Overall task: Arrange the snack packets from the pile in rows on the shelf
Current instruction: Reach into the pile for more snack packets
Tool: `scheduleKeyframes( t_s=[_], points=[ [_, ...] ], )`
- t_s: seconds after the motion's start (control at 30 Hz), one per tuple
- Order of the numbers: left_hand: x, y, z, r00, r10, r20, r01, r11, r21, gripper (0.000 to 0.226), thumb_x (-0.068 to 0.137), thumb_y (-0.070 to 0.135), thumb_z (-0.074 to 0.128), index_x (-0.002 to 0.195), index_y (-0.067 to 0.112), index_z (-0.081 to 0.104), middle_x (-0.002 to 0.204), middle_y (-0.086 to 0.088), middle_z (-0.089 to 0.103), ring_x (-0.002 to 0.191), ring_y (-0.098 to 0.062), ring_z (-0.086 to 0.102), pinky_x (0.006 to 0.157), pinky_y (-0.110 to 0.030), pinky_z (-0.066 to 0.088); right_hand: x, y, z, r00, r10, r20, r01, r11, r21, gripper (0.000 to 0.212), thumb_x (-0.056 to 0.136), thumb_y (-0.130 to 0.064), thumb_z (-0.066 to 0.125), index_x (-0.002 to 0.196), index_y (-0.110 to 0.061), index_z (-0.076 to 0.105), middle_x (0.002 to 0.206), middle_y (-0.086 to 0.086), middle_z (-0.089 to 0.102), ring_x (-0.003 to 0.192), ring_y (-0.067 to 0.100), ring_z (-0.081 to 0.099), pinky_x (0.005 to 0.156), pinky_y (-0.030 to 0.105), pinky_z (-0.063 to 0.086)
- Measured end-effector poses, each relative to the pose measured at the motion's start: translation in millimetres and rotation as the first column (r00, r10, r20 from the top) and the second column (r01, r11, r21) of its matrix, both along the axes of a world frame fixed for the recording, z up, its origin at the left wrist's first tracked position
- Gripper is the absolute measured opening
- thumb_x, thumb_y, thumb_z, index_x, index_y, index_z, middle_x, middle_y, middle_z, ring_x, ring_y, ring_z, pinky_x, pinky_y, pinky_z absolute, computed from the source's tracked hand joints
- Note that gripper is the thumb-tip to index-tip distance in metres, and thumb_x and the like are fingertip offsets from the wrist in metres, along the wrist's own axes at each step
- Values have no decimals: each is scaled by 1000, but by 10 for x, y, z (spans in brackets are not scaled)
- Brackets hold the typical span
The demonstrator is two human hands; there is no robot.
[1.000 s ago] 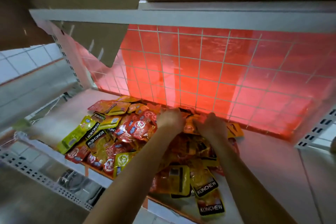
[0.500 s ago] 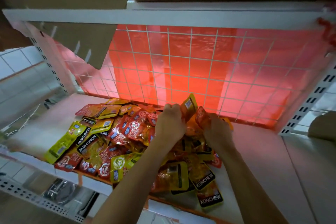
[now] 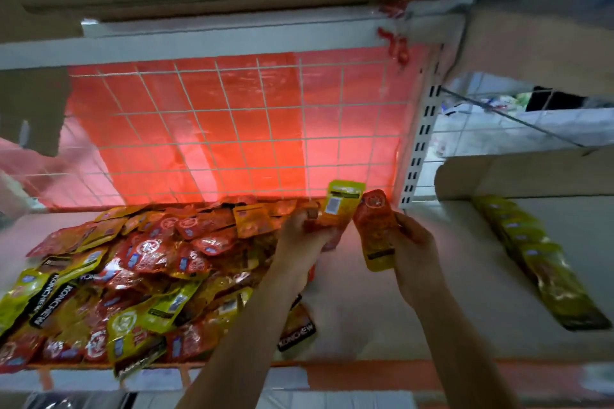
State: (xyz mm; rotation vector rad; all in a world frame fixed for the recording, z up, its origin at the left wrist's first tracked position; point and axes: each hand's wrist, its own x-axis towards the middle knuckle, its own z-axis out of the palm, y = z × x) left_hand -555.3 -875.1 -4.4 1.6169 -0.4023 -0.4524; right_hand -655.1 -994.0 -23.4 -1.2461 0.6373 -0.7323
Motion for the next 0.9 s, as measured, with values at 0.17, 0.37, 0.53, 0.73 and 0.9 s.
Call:
scheduleKeyframes(
  t_s=[0.17, 0.37, 0.53, 0.73, 0.9],
  points=[
    [-532, -576, -67, 985, -143, 94, 146, 989, -28, 50, 67, -9, 67, 57, 40, 72, 72, 21, 70, 76, 8, 63, 78, -31, 50, -769, -431, 107, 998, -61, 9, 61, 998, -22, 21, 80, 2, 54, 80, -13, 68, 59, 4, 63, 49, 22, 54, 42, 25, 44],
    [-1528, -1311, -26, 974, -218, -54, 208, 967, -145, 46, 74, -22, 55, 57, 17, 73, 67, 8, 71, 68, -7, 64, 69, -27, 53, -1851, -985, 164, 990, -141, 18, 141, 990, -3, 20, 66, -9, 59, 84, -4, 65, 64, 11, 63, 49, 23, 58, 39, 25, 46],
    [-2323, -1825, -41, 920, -359, -155, 326, 924, -199, 41, 87, -16, 39, 77, 12, 67, 78, -3, 71, 65, -16, 65, 54, -23, 52, -2684, -1420, 126, 980, -190, 51, 185, 978, 99, 39, 60, -10, 59, 99, -10, 61, 70, 9, 68, 51, 22, 63, 39, 32, 51],
    [-3078, -2280, -84, 828, -496, -263, 446, 865, -229, 33, 78, -3, 39, 86, 13, 67, 75, -5, 66, 59, -14, 63, 53, -23, 50, -3568, -1826, 79, 973, -212, 91, 191, 961, 200, 45, 88, 10, 46, 121, -19, 55, 79, 11, 67, 54, 21, 64, 39, 25, 48],
    [-3537, -2716, -169, 851, -525, 28, 525, 850, -26, 32, 62, 14, 66, 87, 33, 67, 88, 4, 72, 85, -18, 67, 80, -38, 54, -3939, -2024, 8, 973, -220, -69, 226, 969, 98, 26, 90, -22, 60, 115, -13, 62, 79, 4, 65, 53, 5, 59, 42, 17, 42]
  ],
)
